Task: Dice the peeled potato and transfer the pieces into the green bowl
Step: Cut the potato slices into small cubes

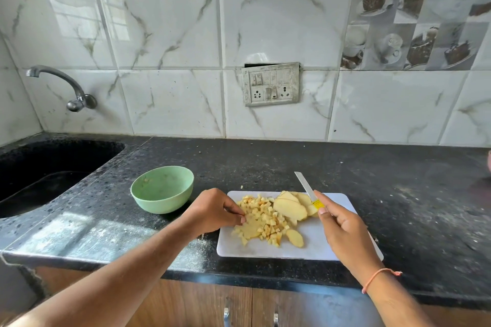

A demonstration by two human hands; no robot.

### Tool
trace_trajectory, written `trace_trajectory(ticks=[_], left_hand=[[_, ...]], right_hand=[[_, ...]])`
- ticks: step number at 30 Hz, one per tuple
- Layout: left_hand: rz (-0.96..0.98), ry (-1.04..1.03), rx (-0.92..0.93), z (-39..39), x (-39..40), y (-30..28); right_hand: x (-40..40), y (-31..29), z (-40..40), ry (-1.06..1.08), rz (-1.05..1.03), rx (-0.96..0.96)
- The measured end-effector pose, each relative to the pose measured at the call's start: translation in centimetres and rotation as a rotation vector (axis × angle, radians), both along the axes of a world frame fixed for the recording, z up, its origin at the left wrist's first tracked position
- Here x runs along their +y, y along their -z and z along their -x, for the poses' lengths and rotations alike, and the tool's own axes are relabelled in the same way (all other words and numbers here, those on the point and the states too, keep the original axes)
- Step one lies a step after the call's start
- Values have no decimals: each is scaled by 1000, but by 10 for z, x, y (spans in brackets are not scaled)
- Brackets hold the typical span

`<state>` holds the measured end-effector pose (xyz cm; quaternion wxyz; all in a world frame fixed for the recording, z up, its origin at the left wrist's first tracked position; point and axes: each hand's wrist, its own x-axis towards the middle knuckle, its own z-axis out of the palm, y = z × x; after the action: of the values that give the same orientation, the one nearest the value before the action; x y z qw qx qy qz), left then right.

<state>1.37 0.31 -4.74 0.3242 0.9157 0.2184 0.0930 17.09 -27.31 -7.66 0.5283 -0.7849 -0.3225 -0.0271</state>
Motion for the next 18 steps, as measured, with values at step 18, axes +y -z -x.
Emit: trace_trajectory(ticks=[18], left_hand=[[-654, 667, 90, -45, -73, -40]], right_hand=[[-2, 0, 1, -27, -96, 59]])
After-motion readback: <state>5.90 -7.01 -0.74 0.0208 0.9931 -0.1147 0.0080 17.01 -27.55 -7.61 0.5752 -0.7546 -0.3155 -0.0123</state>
